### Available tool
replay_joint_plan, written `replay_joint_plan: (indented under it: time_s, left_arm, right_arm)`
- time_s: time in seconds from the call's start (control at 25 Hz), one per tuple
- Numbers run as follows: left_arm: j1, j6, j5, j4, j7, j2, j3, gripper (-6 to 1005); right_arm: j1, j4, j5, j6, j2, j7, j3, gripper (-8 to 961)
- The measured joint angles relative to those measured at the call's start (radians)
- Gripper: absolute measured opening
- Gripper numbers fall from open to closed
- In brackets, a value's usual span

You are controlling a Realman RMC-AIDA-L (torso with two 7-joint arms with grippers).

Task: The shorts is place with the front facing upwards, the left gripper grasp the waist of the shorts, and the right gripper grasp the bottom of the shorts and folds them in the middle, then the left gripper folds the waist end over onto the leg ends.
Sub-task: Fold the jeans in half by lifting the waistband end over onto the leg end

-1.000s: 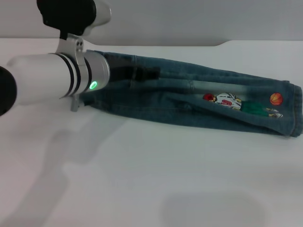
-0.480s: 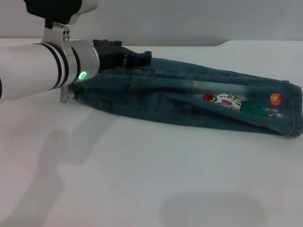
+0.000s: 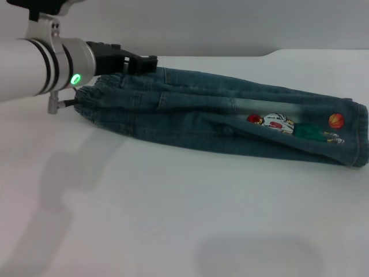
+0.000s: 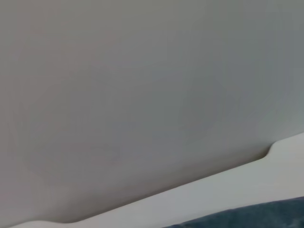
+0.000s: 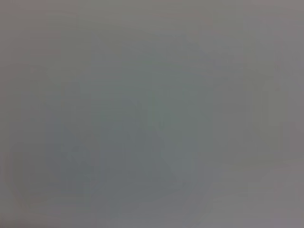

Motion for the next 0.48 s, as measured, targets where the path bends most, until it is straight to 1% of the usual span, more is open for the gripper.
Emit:
replay_joint_plan:
  time_s: [0.16, 0.28, 0.48]
  left_arm:
    - [-0.06, -0.092, 0.096, 0.039, -0.068, 0.0, -0.043, 845]
    - [-0.079, -0.115, 0.122, 0.063, -0.086, 0.0, -0.057, 845]
    - [-0.096, -0.121, 0.124, 0.127, -0.087, 0.0, -0.099, 845]
  right_arm:
    - [0.006, -0.032, 0.047, -0.001, 0.001, -0.014, -0.075, -2]
    - [0.006, -0.049, 0.075, -0.014, 0.003, -0.042, -0.143, -2]
    - [-0.002, -0.062, 0.09, -0.022, 0.003, -0.06, -0.174, -2]
